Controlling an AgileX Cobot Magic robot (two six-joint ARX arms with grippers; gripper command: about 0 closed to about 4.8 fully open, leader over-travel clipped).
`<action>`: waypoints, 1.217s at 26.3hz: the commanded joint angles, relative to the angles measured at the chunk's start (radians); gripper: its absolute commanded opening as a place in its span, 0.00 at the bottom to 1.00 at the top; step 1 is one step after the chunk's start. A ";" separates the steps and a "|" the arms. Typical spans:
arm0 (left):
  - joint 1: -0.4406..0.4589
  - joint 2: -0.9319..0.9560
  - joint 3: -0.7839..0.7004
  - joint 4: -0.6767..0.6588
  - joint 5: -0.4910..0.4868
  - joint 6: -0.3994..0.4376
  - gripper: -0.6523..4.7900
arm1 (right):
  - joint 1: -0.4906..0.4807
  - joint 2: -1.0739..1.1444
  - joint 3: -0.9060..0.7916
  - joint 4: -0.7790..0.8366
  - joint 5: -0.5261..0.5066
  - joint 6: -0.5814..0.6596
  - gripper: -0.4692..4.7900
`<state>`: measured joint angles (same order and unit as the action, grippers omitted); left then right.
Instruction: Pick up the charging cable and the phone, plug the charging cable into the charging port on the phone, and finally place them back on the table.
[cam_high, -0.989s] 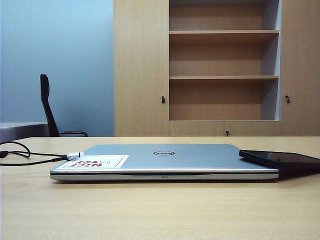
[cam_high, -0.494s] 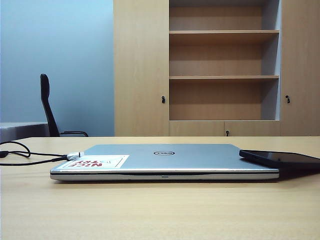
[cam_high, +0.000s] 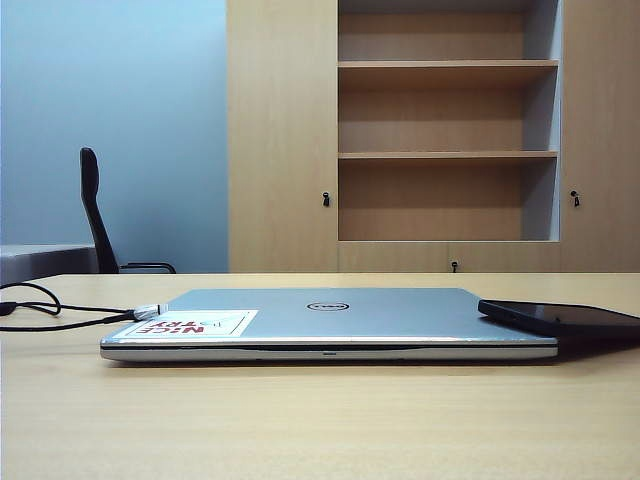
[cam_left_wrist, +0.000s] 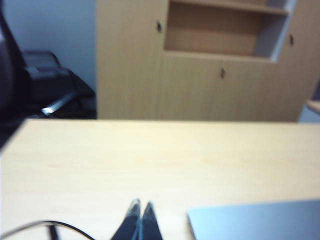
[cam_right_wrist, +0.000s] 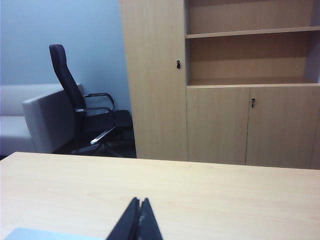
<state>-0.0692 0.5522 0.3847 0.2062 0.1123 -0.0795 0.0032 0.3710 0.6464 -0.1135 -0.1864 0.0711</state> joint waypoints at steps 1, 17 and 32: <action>-0.049 0.075 0.009 0.055 0.002 0.003 0.11 | 0.017 0.019 0.025 0.009 -0.026 0.004 0.08; -0.148 0.265 0.009 0.048 0.003 0.234 0.11 | 0.465 0.072 0.064 -0.230 0.102 -0.102 0.08; -0.149 0.369 -0.005 -0.042 0.004 0.560 0.11 | 0.755 0.079 0.063 -0.322 0.172 -0.209 0.08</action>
<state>-0.2165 0.9115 0.3779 0.1417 0.1127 0.4713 0.7490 0.4515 0.7048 -0.4179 -0.0219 -0.1329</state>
